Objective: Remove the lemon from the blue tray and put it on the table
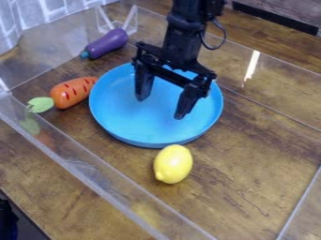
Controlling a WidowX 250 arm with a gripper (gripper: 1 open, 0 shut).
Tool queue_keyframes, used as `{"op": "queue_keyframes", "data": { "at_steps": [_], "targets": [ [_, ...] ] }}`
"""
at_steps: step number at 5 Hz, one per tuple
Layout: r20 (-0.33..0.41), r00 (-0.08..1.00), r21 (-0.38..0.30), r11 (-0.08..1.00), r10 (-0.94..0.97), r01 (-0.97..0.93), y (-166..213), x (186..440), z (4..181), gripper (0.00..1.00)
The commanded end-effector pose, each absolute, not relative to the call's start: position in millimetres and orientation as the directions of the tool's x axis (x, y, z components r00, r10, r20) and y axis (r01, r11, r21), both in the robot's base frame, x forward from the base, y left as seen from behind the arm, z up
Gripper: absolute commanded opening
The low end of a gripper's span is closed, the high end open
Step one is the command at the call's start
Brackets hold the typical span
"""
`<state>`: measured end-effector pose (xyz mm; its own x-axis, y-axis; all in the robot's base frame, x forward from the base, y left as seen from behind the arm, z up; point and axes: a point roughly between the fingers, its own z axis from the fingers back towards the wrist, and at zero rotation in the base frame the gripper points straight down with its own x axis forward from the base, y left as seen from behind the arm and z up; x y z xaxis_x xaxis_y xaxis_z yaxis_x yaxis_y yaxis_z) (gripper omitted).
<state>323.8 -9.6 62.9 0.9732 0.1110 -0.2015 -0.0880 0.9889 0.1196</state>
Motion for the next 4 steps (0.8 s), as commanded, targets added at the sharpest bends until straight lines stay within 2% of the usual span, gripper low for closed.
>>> {"op": "queue_keyframes", "data": {
  "at_steps": [1,3,4],
  "targets": [
    [-0.103,0.987,0.113,0.988,0.121,-0.109,0.9,329.5,93.3,1.00],
    [-0.088,0.989,0.113,0.988,0.117,-0.106,19.9,332.7,97.5,1.00],
    [-0.077,0.996,0.101,0.994,0.048,-0.040,1.2,324.0,101.9,1.00]
  ]
}}
